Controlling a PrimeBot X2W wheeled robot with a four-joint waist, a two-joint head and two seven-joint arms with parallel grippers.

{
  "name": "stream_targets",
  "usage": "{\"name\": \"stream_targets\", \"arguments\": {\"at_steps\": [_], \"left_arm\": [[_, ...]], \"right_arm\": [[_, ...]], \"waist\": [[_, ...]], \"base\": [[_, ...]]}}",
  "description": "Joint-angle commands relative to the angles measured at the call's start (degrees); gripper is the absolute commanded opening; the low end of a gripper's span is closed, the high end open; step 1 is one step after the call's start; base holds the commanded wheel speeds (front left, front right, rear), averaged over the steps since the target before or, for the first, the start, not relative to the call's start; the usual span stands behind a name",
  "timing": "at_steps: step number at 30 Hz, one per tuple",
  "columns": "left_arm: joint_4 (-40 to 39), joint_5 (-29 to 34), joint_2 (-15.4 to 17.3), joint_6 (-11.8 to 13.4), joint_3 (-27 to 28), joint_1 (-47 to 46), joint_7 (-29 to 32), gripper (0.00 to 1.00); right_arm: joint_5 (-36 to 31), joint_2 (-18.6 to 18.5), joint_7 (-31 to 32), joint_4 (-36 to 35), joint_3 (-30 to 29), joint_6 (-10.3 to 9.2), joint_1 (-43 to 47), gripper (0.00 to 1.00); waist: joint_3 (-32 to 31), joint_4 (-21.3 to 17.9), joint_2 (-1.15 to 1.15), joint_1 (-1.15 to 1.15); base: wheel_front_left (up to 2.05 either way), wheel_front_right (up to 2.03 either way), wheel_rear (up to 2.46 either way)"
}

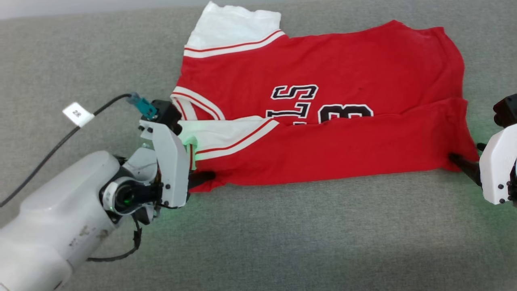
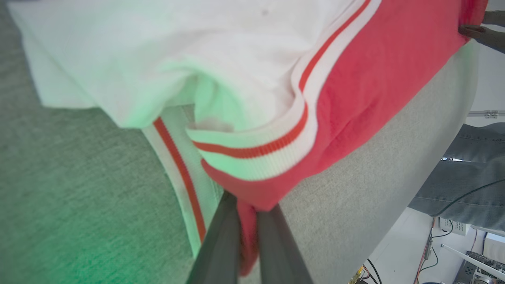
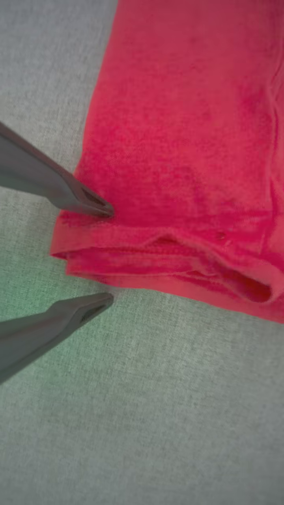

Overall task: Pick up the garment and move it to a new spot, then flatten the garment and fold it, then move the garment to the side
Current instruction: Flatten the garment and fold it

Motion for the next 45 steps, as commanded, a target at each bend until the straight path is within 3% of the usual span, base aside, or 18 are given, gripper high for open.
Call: {"name": "stream_targets", "arguments": {"at_steps": [1, 2, 3, 5, 8, 15, 24, 29, 30, 31, 32, 33, 34, 36, 41, 45], "left_arm": [[0.3, 0.6, -1.4, -0.7, -1.1, 1.5, -0.2, 0.00], [0.4, 1.1, -1.8, -1.0, -1.0, 1.3, -0.8, 0.00], [0.7, 1.2, -2.1, -1.0, -0.8, 1.2, -1.5, 0.00], [1.3, 1.4, -2.7, -1.4, -0.7, 1.2, -2.2, 0.00], [1.8, 1.6, -2.8, -1.7, -0.6, 1.6, -3.0, 0.00], [-0.3, 2.9, 0.3, -2.4, -0.2, 3.6, -6.5, 0.00], [-15.8, 3.2, 9.0, 1.9, -0.2, 10.4, -10.1, 0.00], [-21.7, 3.6, 11.6, 4.0, -0.5, 12.8, -11.3, 0.00], [-22.8, 3.7, 11.9, 4.4, -0.4, 13.2, -11.8, 0.00], [-23.5, 3.7, 12.2, 4.9, -0.2, 13.7, -12.4, 0.08], [-24.5, 4.1, 12.4, 5.2, -0.2, 14.1, -13.1, 0.33], [-25.3, 4.3, 12.7, 5.3, 0.0, 14.4, -14.0, 0.47], [-26.2, 4.0, 12.9, 5.6, 0.4, 15.1, -15.1, 0.73], [-28.4, 4.3, 14.0, 5.7, 0.7, 16.3, -17.0, 1.00], [-32.3, 5.5, 16.8, 8.4, 3.8, 18.9, -25.2, 1.00], [-31.6, 6.0, 17.0, 10.9, 7.6, 19.8, -33.1, 1.00]], "right_arm": [[0.0, 0.3, 1.0, 2.0, 1.4, -0.09, -0.8, 1.00], [0.2, 0.2, 1.6, 2.9, 2.1, -0.09, -1.0, 1.00], [0.3, 0.1, 1.6, 3.4, 2.8, -0.09, -1.0, 0.47], [1.3, 0.5, 1.0, 3.9, 3.4, -0.09, -1.4, 0.00], [2.4, 0.1, 0.6, 4.2, 4.3, -0.09, -1.5, 0.00], [4.3, -2.4, -1.5, 2.9, 4.7, -0.10, 0.6, 0.00], [7.5, -8.5, -1.3, -5.0, 3.4, -0.10, 9.8, 0.00], [7.7, -10.0, -1.9, -8.3, 0.9, -0.10, 13.2, 0.00], [7.3, -10.1, -2.9, -8.9, -0.1, -0.10, 14.0, 0.36], [6.9, -9.8, -3.8, -9.4, -1.1, -0.10, 14.8, 0.95], [6.5, -9.5, -4.7, -9.8, -2.3, -0.10, 15.7, 1.00], [6.2, -9.2, -5.6, -10.0, -3.6, -0.10, 16.4, 1.00], [5.9, -8.7, -6.5, -10.4, -5.0, -0.09, 17.2, 1.00], [4.8, -7.8, -8.5, -11.5, -8.0, -0.09, 18.6, 1.00], [-0.1, -3.3, -15.8, -14.6, -15.6, -0.09, 21.4, 1.00], [-3.7, 2.6, -21.3, -16.6, -19.5, -0.09, 21.2, 1.00]], "waist": [[0.2, 0.8, 0.00, 0.00], [0.3, 1.1, 0.00, 0.00], [0.3, 1.3, 0.00, 0.00], [0.4, 1.6, 0.00, 0.00], [0.1, 1.7, 0.00, 0.00], [-1.9, 1.3, 0.00, 0.00], [-4.1, 1.1, 0.00, 0.00], [-4.5, 1.3, 0.00, 0.00], [-4.7, 1.3, 0.00, 0.00], [-4.8, 1.4, 0.00, 0.00], [-4.9, 1.5, 0.00, 0.00], [-5.1, 1.5, 0.00, 0.00], [-5.2, 1.6, 0.00, 0.00], [-5.6, 1.6, 0.00, 0.00], [-6.5, 1.7, 0.00, 0.00], [-6.6, 1.4, 0.00, 0.00]], "base": [[0.00, 0.00, 0.00], [0.00, 0.00, 0.00], [0.00, 0.00, 0.00], [0.00, 0.00, 0.00], [0.00, 0.00, 0.00], [0.00, 0.00, 0.00], [0.00, 0.00, 0.00], [0.00, 0.00, 0.00], [0.00, 0.00, 0.00], [0.00, 0.00, 0.00], [0.00, 0.00, 0.00], [0.00, 0.00, 0.00], [0.00, 0.00, 0.00], [0.00, 0.00, 0.00], [0.00, 0.00, 0.00], [0.00, 0.00, 0.00]]}}
